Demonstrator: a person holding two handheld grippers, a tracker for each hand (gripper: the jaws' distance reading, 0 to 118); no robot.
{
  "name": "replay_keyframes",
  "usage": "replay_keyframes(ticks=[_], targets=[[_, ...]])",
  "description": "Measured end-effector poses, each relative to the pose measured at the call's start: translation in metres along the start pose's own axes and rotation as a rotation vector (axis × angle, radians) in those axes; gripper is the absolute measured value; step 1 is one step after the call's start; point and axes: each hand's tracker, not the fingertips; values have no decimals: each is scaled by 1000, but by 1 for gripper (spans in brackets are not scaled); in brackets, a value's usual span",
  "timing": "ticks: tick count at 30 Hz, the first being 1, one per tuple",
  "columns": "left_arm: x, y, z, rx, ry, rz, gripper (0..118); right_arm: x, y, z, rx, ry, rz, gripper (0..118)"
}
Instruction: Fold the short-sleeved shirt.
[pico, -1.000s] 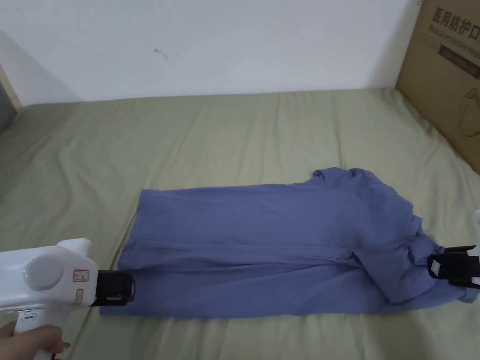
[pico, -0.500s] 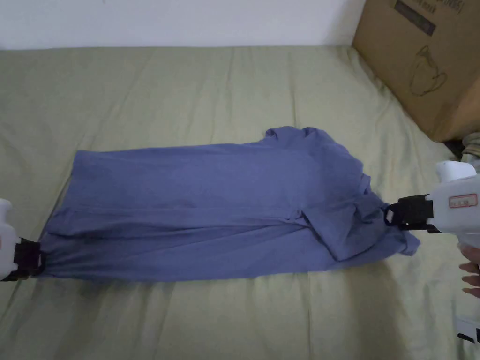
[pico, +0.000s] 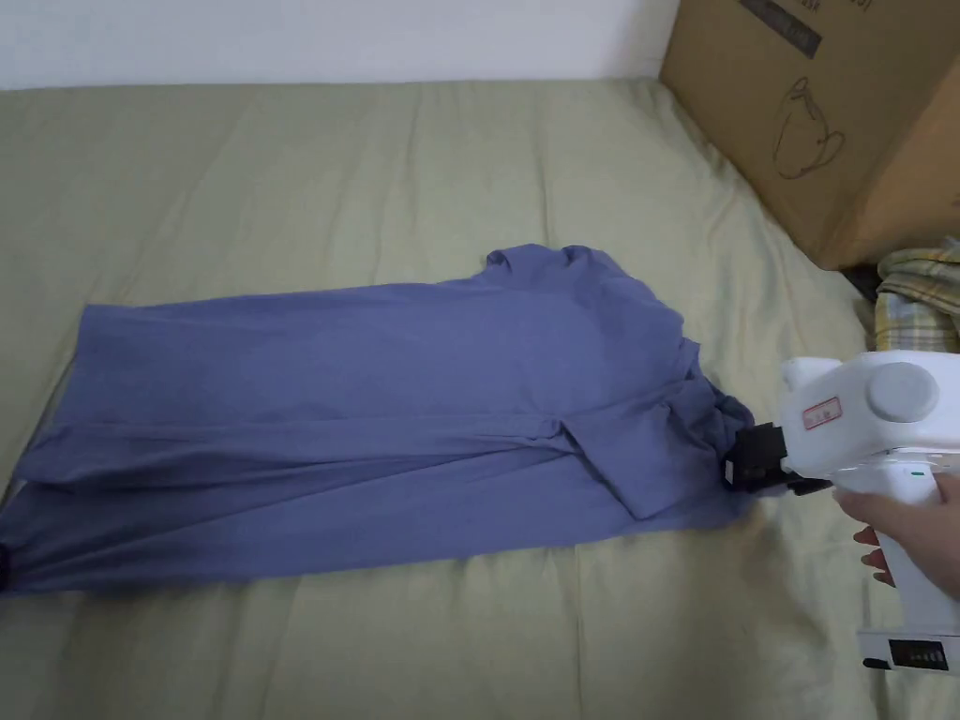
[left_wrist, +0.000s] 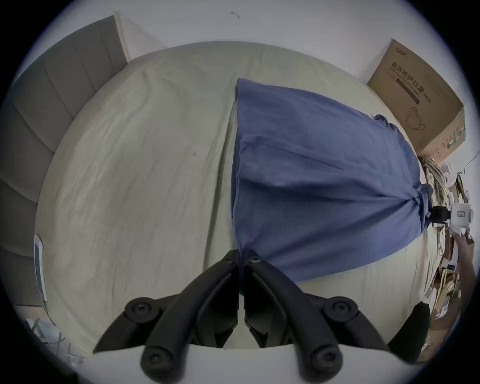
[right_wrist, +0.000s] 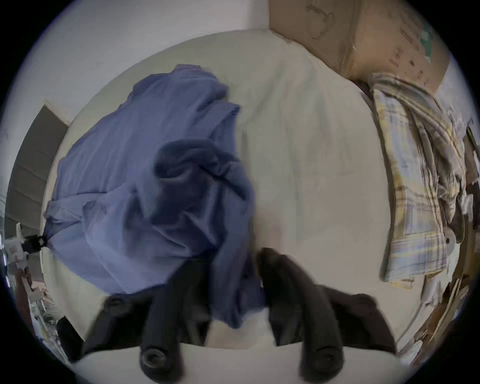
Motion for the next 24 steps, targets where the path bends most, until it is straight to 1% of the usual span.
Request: replay_keyframes(ticks=[1, 2, 3, 4, 5, 8, 11, 14, 17, 21, 23, 24], targets=[[-1, 0, -1, -2, -2, 6, 1, -2, 1, 1, 5, 47, -3, 8], [-1, 0, 0, -3, -4, 11, 1, -6, 1, 3, 5, 107, -31, 8], [-2, -1, -1, -2, -2, 13, 1, -10, 0, 6, 15, 73, -31, 8], [-2, 0, -1, -1, -5, 15, 1, -13, 1, 8, 16, 79, -24, 7], [-3, 1, 1, -1, -8, 19, 1, -16, 1, 10, 16, 87, -2, 7], [-4, 3, 8, 5, -13, 16, 1, -19, -2, 21, 27, 50, 54, 7], [-3, 4, 19, 0, 6, -16, 1, -5, -9, 41, 36, 48, 35, 7], [-4, -2, 37, -8, -10, -55, 1, 11, -22, 66, 43, 90, -11, 7], [-5, -18, 60, -15, -3, -102, 1, 17, -42, 92, 46, 95, -9, 7], [-17, -57, 88, -32, -31, -81, 1, 23, -79, 116, 5, 170, -34, 7], [-23, -79, 92, -58, -44, -69, 1, 25, -97, 119, -17, 180, -33, 7], [-27, -90, 92, -74, -61, -66, 1, 25, -106, 118, -29, 174, -20, 7]])
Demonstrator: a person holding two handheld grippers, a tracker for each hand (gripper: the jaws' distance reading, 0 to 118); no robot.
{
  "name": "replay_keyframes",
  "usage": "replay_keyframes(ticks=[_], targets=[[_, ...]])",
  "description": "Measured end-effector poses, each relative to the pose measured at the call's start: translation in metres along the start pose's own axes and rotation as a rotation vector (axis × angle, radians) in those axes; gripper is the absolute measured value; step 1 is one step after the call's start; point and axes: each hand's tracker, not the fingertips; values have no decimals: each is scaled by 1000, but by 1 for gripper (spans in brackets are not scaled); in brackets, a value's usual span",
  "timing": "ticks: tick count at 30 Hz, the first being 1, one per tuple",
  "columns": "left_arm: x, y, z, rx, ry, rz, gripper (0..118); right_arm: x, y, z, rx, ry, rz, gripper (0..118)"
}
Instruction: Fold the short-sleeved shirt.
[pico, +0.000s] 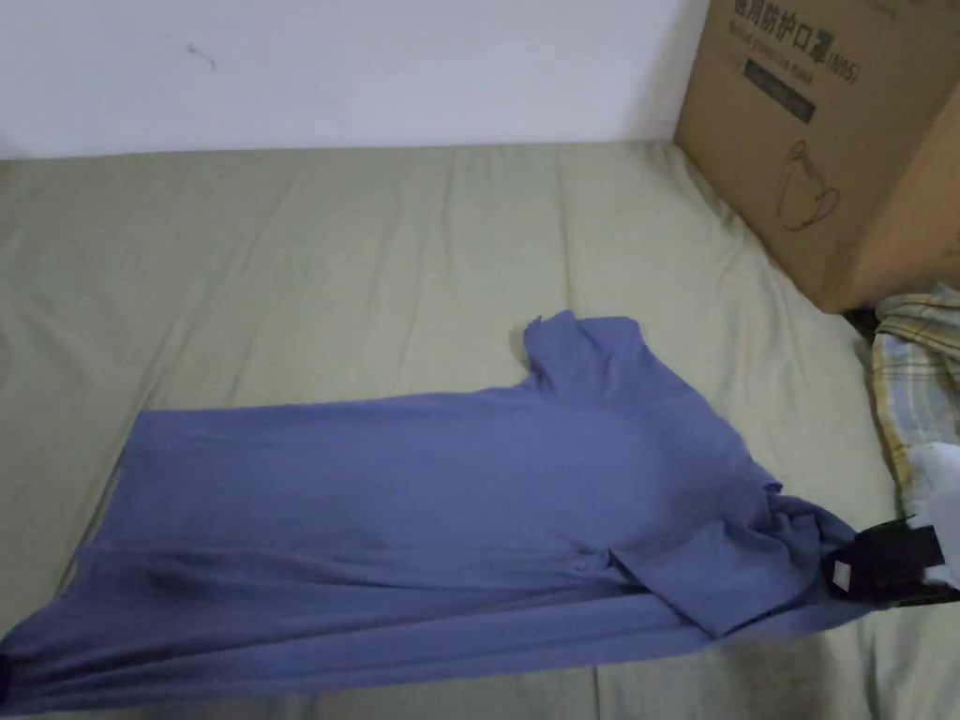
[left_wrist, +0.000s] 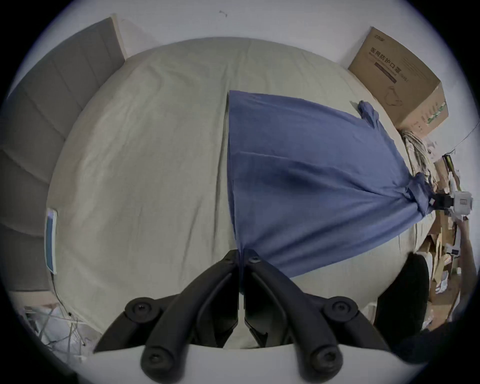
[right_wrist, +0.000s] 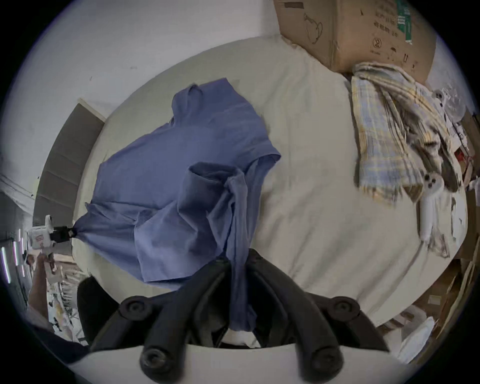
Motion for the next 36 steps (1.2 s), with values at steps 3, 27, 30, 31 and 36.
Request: replay_keyframes(ticks=[3, 27, 30, 31, 36], targets=[[-11, -23, -13, -17, -53, 29, 1, 7, -17, -17, -43, -14, -6, 7], [54, 17, 28, 270, -56, 34, 4, -86, 12, 10, 254, -102, 90, 19], [54, 40, 17, 251, -112, 62, 0, -103, 31, 4, 288, -104, 123, 0], [51, 49, 10, 252, -119, 61, 0, -107, 38, 1, 283, -85, 137, 0], [30, 124, -22, 260, -61, 34, 1, -125, 72, -21, 277, -75, 183, 0]])
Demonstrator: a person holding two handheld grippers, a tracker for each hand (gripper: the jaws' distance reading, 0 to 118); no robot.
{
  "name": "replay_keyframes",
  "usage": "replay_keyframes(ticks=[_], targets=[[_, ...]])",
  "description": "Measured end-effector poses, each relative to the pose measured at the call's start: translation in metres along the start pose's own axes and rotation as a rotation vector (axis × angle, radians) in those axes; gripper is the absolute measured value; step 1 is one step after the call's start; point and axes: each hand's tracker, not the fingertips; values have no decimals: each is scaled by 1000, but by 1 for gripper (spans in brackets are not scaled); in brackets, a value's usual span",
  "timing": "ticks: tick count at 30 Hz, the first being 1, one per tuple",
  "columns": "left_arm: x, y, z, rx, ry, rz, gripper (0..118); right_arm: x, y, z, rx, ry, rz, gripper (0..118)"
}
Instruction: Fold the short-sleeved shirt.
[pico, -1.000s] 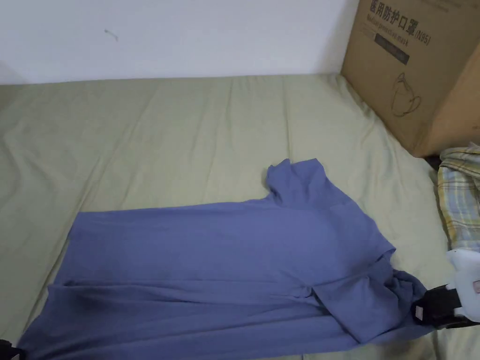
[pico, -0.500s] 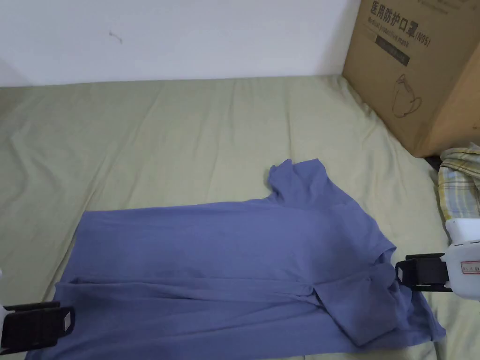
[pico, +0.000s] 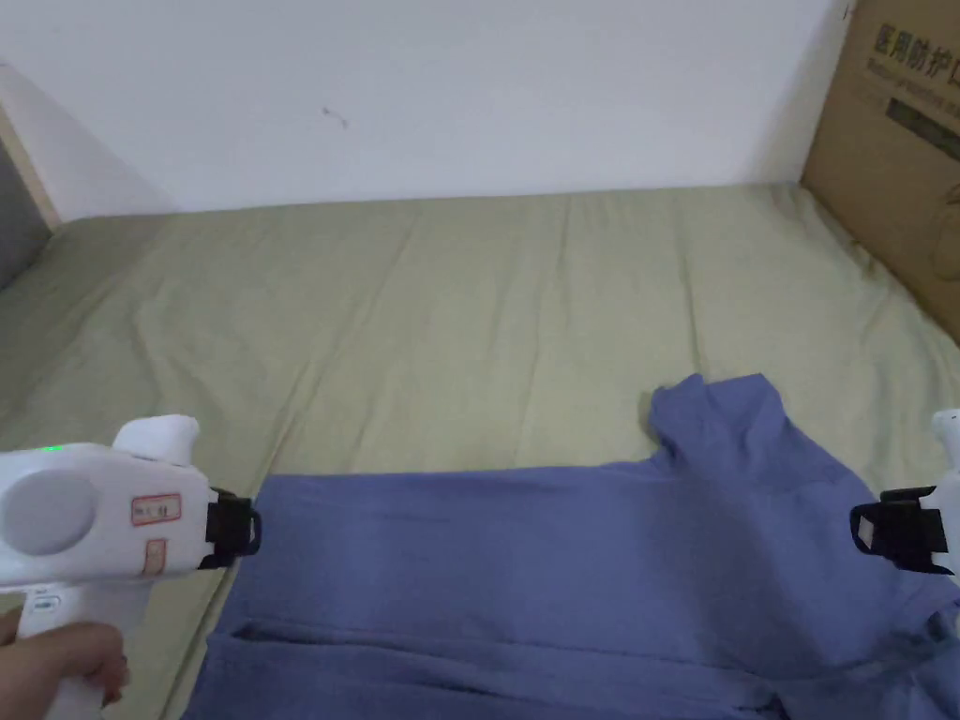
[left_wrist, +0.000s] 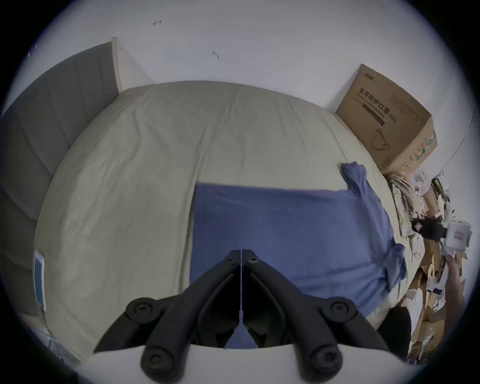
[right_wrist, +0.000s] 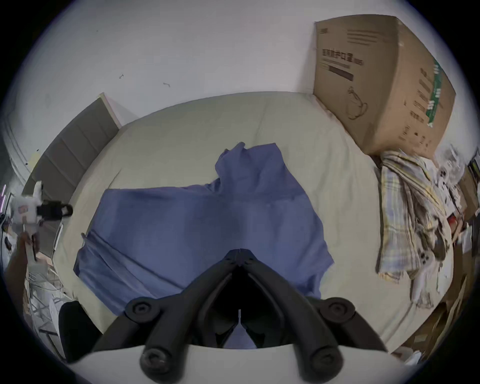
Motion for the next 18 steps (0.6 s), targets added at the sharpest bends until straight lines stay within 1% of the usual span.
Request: replay_keyframes(ticks=[5, 6, 7, 8, 9, 10, 11, 12, 13, 18], targets=[[-33, 54, -72, -71, 13, -20, 1, 8, 11, -25, -41, 3, 10, 0], [-38, 59, -85, -81, 10, -27, 9, 10, 11, -30, -51, 3, 9, 0], [-39, 62, -97, -90, 19, -32, 28, 13, 10, -35, -64, 0, 10, 0], [-42, 65, -109, -100, 33, -35, 62, 14, 9, -40, -77, -9, 11, 0], [-44, 66, -119, -110, 40, -36, 107, 17, 8, -45, -90, -14, 11, 0], [-47, 66, -130, -134, 48, -40, 118, 19, 6, -49, -100, -17, 10, 0], [-46, 64, -139, -160, 56, -45, 114, 22, 5, -53, -111, -21, 4, 0], [-46, 58, -138, -102, 46, -55, 112, 24, 4, -57, -120, -22, -1, 0], [-46, 54, -143, -137, 63, -55, 111, 27, 2, -60, -126, -23, -9, 0], [-50, 44, -165, -194, 89, -70, 111, 40, 0, -72, -138, -17, -72, 0]])
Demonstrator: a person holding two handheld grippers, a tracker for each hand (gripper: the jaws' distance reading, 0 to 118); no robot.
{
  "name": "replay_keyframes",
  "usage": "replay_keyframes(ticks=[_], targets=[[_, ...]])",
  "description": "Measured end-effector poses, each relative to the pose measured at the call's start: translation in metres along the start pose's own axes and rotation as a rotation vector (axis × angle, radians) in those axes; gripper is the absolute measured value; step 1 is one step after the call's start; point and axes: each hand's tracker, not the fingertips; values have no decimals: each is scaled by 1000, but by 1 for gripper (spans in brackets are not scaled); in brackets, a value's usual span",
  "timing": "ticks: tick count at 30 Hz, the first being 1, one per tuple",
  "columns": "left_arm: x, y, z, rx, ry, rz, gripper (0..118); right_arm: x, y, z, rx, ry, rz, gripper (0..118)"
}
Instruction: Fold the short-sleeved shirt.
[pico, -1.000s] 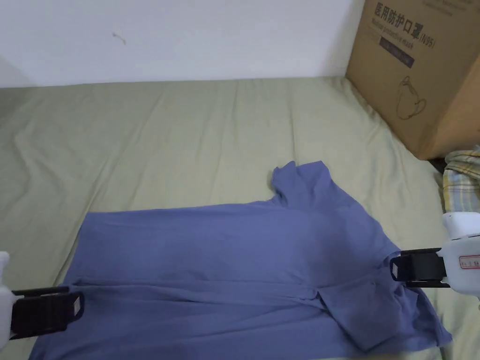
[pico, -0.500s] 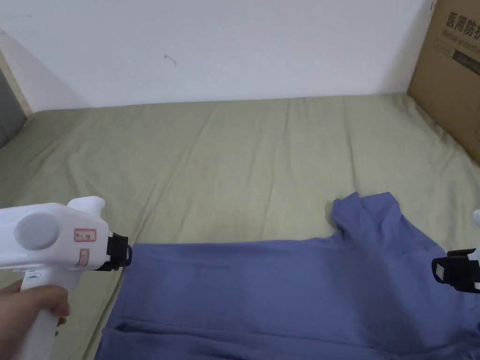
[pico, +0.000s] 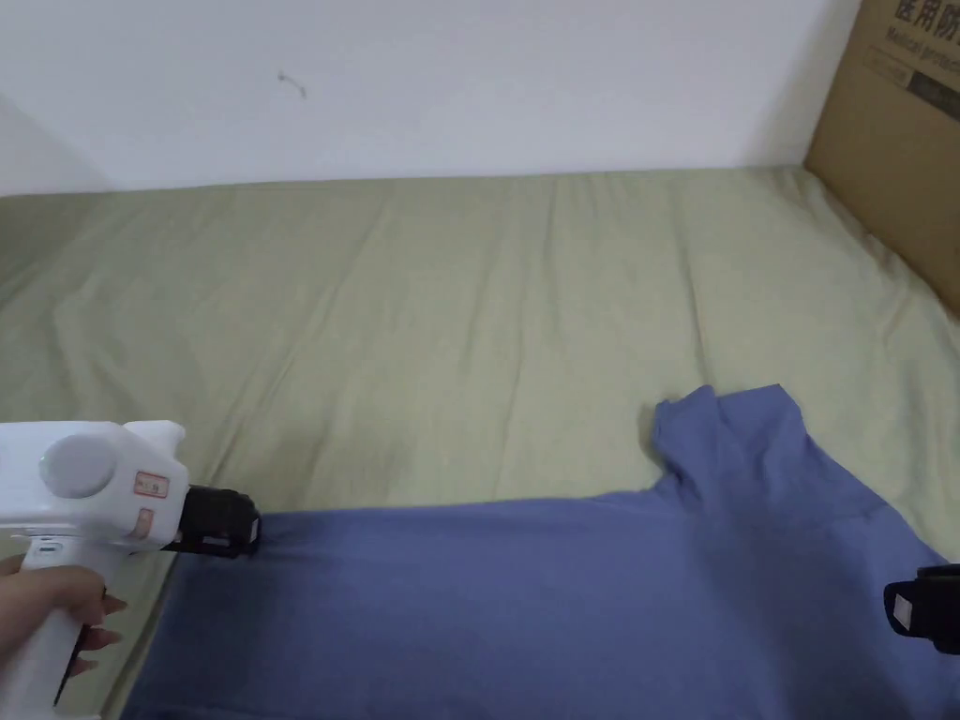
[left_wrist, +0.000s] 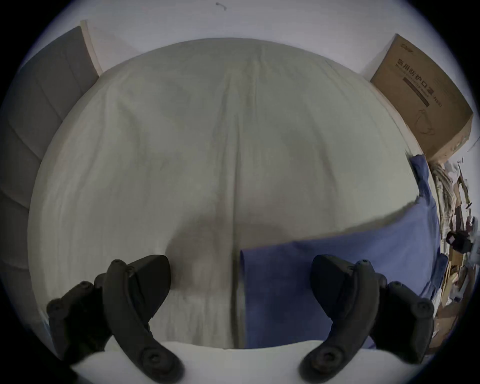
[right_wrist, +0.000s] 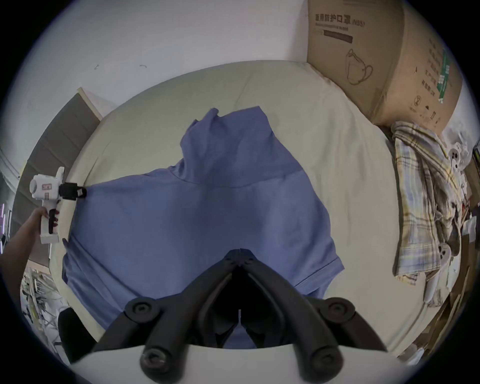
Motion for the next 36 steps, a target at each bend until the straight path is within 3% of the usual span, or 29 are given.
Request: replay_keyframes(ticks=[2, 4, 5, 6, 7, 11, 15, 16, 17, 19, 20, 36], targets=[[3, -1, 6, 10, -5, -33, 106, 4, 2, -3, 0, 4, -21, 0], [6, -7, 18, 36, -6, -38, 80, 10, 7, -8, 4, 21, -38, 0], [7, -2, 28, 52, -22, -43, 57, 13, 12, -10, 4, 26, -44, 0], [10, -4, 36, 63, -43, -54, 19, 15, 18, -13, 5, 25, -48, 0], [14, -7, 41, 68, -41, -68, 3, 16, 24, -15, 5, 21, -47, 0], [22, -10, 70, 87, -54, -113, 3, 25, 67, -30, 37, 34, -33, 0], [15, -8, 82, 111, -110, -51, 3, 19, 122, -61, 28, -14, 16, 0], [15, -9, 83, 112, -118, -48, 3, 19, 132, -69, 26, -29, 33, 6], [15, -5, 82, 115, -115, -57, 3, 19, 143, -79, 22, -58, 55, 22], [13, -4, 80, 118, -105, -69, 3, 20, 158, -94, -2, -83, 49, 76], [11, -4, 79, 122, -87, -78, 3, 21, 164, -102, -11, -95, 46, 94], [10, -1, 56, 81, -68, -106, 3, 28, 180, -168, -134, -80, -27, 97]])
